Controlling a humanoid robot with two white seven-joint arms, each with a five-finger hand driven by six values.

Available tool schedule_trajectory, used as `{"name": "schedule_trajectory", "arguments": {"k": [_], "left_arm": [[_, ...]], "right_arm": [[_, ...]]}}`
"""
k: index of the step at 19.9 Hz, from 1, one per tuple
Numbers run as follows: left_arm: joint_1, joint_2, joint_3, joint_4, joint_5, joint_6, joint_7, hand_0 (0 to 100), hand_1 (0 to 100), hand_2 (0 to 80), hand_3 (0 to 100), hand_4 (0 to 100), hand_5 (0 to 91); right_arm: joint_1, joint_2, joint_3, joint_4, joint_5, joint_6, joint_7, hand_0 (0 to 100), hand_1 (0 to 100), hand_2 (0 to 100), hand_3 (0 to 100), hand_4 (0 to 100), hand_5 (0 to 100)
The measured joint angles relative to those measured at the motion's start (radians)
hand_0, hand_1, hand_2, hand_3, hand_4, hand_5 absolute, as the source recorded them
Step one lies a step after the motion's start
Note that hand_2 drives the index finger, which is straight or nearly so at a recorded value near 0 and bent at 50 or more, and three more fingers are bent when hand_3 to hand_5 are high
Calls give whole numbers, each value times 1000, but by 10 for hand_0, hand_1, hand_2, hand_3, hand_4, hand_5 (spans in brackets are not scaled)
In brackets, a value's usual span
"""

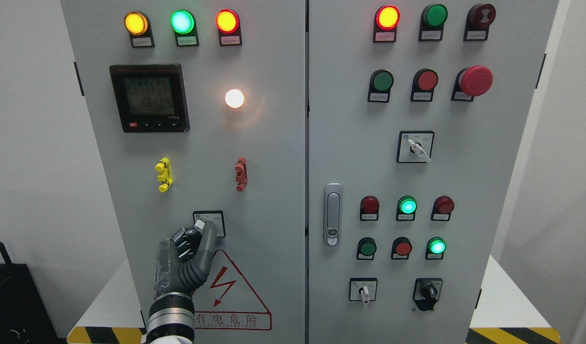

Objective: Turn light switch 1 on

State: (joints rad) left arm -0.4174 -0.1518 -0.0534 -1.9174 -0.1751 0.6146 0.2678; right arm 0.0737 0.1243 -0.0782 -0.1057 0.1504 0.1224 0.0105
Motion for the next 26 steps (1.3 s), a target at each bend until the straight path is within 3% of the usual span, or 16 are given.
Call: {"name": "schedule_trajectory", "arguments": {"k": [9, 26], "left_arm": [[1, 0, 0, 0, 0, -4, 9, 313, 424, 611, 816, 853, 720], [28, 2, 0, -12, 2, -16, 1, 222, 423, 631, 835, 869, 731]], "right_arm": [[0, 0, 0, 0, 0, 0, 1, 303, 0, 0, 0, 0, 0], [0, 0, 0, 0, 0, 0, 1, 304, 0, 0, 0, 0, 0]]}}
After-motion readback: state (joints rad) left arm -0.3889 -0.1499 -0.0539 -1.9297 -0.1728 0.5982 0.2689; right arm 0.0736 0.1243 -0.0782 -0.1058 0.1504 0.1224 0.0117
